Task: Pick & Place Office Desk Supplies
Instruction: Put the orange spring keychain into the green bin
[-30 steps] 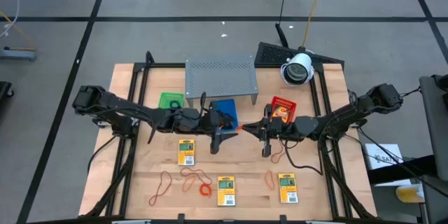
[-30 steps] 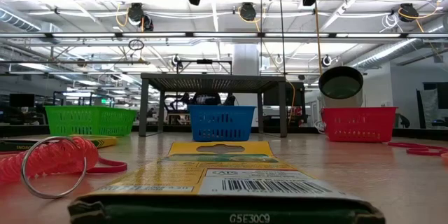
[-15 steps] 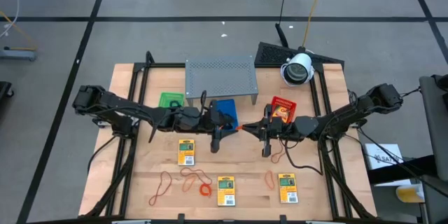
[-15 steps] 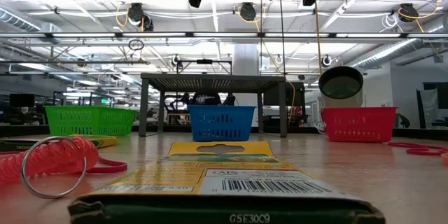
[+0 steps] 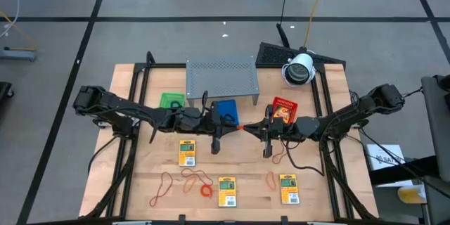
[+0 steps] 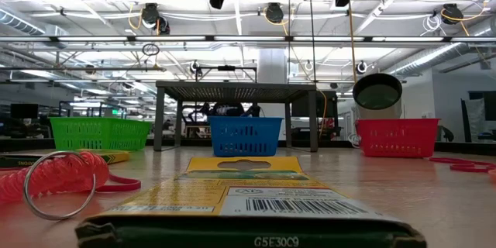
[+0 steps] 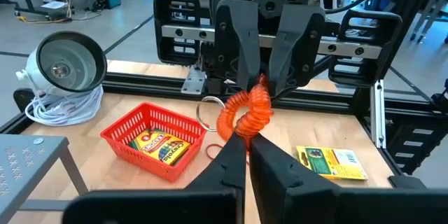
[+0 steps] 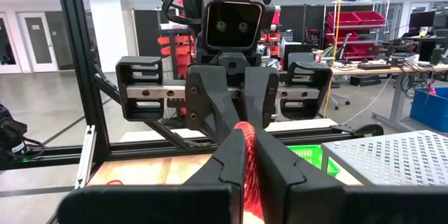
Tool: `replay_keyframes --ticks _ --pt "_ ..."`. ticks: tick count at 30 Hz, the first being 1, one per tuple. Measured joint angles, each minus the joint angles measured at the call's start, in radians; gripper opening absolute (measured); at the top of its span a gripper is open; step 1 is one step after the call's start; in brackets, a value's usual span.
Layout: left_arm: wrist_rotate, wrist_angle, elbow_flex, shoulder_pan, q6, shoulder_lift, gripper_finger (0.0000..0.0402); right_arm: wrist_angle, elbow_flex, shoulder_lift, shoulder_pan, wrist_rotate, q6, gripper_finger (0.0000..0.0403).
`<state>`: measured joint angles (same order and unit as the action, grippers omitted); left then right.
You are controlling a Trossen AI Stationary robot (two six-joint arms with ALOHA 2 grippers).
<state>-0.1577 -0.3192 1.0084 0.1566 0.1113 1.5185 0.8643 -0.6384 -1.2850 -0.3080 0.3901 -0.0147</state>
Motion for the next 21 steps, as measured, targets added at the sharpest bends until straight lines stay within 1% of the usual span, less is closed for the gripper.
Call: replay_keyframes --ticks 5,8,10,17,21 --pt "0.0 0.0 0.0 0.0 0.001 0.0 0.0008 0.0 0.0 0.0 0.0 -0.006 0.0 0.0036" --pt "0.006 0.0 0.0 0.0 0.003 0.0 0.0004 0.0 0.0 0.0 0.0 -0.08 -0.001 0.0059" --pt "0.008 0.001 0.0 0.0 0.003 0.0 0.0005 0.009 0.0 0.0 -0.001 -0.105 -0.001 0.0075" --pt "0.009 0.012 0.0 0.0 0.003 0.0 0.0004 0.035 0.0 0.0 0.0 -0.105 0.006 0.0138" --pt "0.006 0.05 0.0 0.0 0.003 0.0 0.0008 0.068 0.0 0.0 -0.001 -0.105 0.053 0.0168"
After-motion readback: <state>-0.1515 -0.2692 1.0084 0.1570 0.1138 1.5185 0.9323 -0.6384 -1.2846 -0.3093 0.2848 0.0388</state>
